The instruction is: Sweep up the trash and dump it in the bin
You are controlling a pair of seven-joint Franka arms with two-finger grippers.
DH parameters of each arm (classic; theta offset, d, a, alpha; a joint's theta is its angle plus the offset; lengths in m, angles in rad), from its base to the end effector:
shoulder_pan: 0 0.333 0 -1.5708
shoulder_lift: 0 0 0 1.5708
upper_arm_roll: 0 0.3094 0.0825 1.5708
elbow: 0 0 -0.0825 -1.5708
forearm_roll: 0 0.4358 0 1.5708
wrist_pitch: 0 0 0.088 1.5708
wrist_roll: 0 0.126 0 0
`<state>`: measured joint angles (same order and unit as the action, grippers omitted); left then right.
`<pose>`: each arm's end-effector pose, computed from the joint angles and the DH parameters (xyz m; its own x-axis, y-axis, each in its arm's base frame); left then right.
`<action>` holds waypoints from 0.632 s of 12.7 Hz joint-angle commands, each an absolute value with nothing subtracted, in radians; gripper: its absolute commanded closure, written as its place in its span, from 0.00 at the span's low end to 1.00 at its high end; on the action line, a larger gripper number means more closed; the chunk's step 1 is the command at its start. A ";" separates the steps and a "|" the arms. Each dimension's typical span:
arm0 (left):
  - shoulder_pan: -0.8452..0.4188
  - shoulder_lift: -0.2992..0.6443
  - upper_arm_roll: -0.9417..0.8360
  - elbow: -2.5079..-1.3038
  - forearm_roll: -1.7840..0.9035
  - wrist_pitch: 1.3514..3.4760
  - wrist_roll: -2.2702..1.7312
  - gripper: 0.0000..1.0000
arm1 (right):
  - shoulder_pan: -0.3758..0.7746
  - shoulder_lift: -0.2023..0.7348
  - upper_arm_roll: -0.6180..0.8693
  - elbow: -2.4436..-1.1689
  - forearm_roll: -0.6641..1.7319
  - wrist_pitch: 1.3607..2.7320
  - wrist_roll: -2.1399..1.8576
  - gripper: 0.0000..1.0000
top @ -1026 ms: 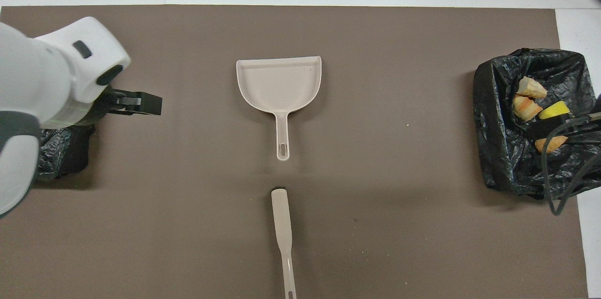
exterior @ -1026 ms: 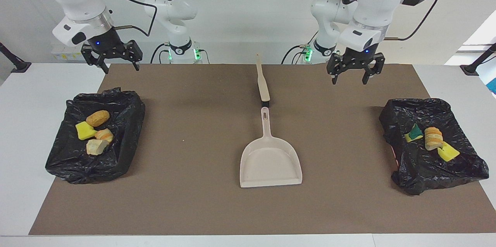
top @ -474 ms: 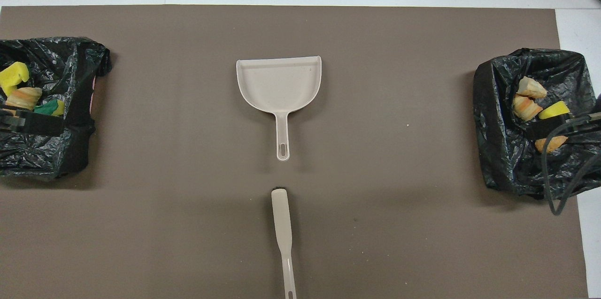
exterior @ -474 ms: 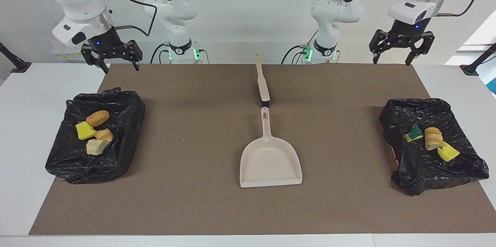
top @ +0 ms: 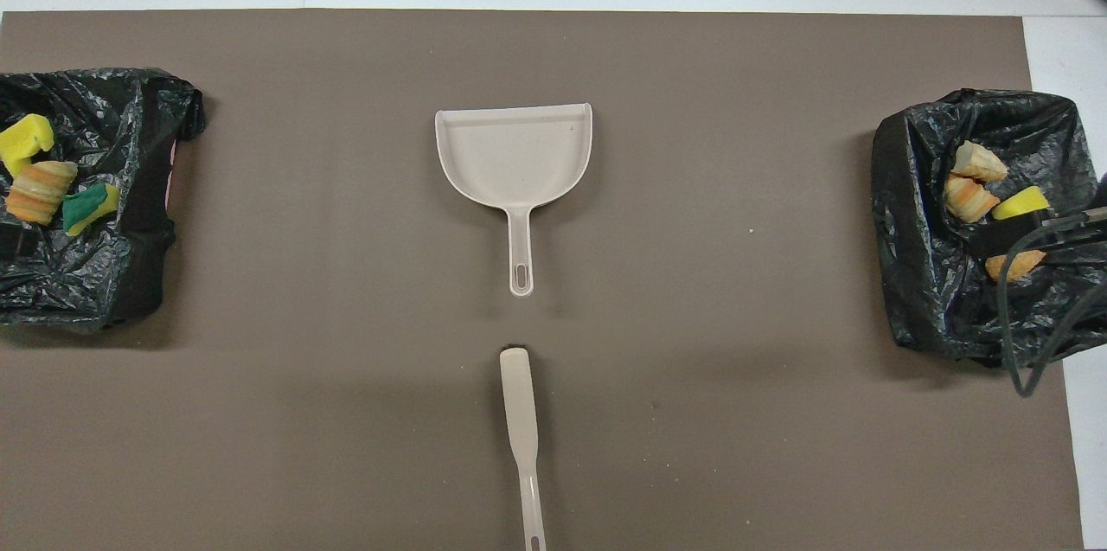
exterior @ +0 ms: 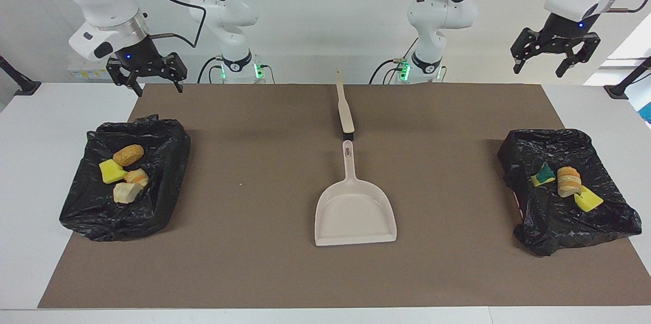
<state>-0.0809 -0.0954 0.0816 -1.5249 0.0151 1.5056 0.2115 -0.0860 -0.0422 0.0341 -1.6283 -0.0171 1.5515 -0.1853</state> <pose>0.5699 0.0048 0.6728 0.9754 -0.2081 0.0725 -0.2069 -0.9781 -0.0229 0.5891 -0.0324 0.5925 0.9905 0.1326 -0.0374 0.1331 -0.9910 0.0118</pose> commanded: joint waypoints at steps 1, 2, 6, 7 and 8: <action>-0.023 -0.022 0.072 -1.416 -0.029 1.444 0.225 0.00 | -0.095 -0.049 0.038 -1.626 -0.014 1.545 -0.204 0.00; -0.025 -0.005 0.071 -1.402 -0.029 1.440 0.225 0.00 | -0.094 -0.049 0.038 -1.626 -0.014 1.545 -0.204 0.00; -0.037 -0.020 0.052 -1.405 -0.031 1.442 0.225 0.00 | -0.094 -0.049 0.040 -1.628 -0.014 1.543 -0.206 0.00; -0.038 -0.037 0.054 -1.426 -0.032 1.445 0.225 0.00 | -0.094 -0.049 0.038 -1.628 -0.014 1.545 -0.204 0.00; -0.038 -0.050 0.051 -1.454 -0.032 1.453 0.224 0.00 | -0.094 -0.049 0.038 -1.628 -0.014 1.545 -0.204 0.00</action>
